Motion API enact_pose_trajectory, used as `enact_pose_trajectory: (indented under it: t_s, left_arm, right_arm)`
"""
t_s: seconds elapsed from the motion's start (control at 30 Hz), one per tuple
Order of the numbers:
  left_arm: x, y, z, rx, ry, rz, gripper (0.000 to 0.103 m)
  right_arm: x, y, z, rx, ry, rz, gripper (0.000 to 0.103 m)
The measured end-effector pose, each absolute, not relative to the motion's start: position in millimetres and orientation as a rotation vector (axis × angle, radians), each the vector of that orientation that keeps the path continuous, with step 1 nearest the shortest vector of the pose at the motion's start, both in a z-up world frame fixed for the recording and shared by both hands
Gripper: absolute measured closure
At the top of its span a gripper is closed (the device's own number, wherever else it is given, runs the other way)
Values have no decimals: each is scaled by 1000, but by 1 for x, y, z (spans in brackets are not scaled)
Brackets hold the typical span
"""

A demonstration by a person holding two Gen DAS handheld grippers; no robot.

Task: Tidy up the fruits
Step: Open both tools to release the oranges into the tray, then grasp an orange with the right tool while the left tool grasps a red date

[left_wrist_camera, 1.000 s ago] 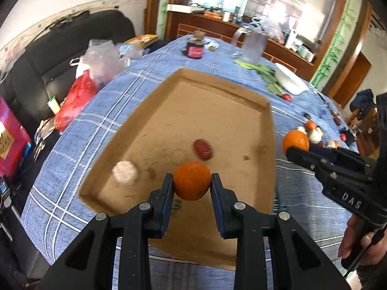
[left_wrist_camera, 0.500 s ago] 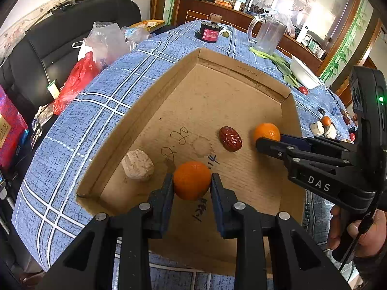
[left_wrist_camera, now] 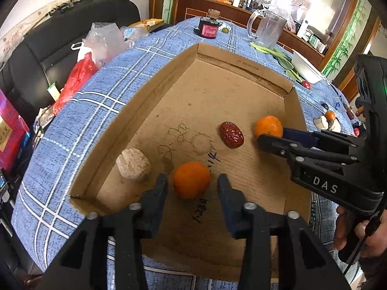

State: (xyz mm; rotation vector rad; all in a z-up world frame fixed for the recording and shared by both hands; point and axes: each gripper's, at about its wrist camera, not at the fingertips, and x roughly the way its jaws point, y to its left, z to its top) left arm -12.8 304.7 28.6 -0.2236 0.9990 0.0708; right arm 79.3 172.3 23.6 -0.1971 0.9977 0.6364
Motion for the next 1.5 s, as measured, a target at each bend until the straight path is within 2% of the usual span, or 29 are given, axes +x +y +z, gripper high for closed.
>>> enact_pose_trajectory:
  t_s: [0.67, 1.13, 1.5]
  left_arm:
    - [-36, 263, 58, -166, 906, 115, 48]
    - [-20, 154, 69, -45, 879, -62, 38]
    - [-1, 77, 58, 20, 930, -165, 37]
  right_arm:
    - [27, 103, 57, -118, 922, 580, 61]
    - [-11, -21, 59, 2, 909, 361, 56]
    - [-16, -125, 50, 108, 915, 187, 53]
